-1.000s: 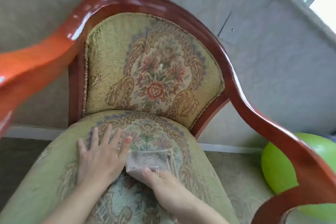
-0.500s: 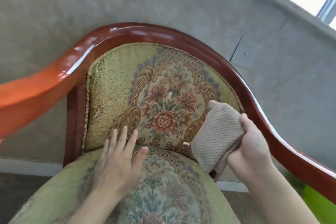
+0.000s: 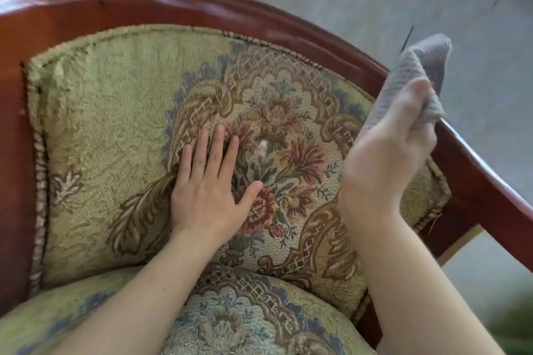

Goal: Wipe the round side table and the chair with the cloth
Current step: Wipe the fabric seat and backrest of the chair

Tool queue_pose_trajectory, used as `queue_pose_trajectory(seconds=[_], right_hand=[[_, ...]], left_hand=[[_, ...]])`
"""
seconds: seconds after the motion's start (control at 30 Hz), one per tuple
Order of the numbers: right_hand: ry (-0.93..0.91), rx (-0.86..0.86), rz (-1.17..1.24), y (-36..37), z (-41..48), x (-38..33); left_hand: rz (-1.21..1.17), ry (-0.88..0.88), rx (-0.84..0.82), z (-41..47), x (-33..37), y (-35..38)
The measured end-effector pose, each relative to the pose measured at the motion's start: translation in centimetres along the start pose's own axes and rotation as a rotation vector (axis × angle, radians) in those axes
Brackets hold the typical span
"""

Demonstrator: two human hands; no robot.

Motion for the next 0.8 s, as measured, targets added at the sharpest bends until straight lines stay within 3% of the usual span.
queue_pose_trajectory(seconds=[0.2, 0.33, 0.43, 0.8], right_hand=[[-0.158, -0.415, -0.596, 6.4, -3.1, 6.6], [-0.24, -0.545, -0.852, 8.3, -5.0, 10.3], [-0.253, -0.535, -0.891, 8.2, -5.3, 11.0], [-0.3, -0.83, -1.054, 6.9, -11.4, 11.9]], left_hand=[[0.146, 0.084, 0.04, -1.0, -1.3, 0.7], [0.182, 0.077, 0.057, -1.7, -2.1, 0.8], [0.217, 0.065, 0.068, -1.8, -2.2, 0.8], [0.254, 0.066, 0.087, -1.9, -2.5, 0.7]])
Point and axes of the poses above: each hand's wrist, its own z-axis towards the middle knuckle, its own y-axis out of the palm, x = y × z, the point moved 9 cm from there along z, towards the middle knuckle, and after that the axes turned 1 degree about x, right-handed, at the moved point
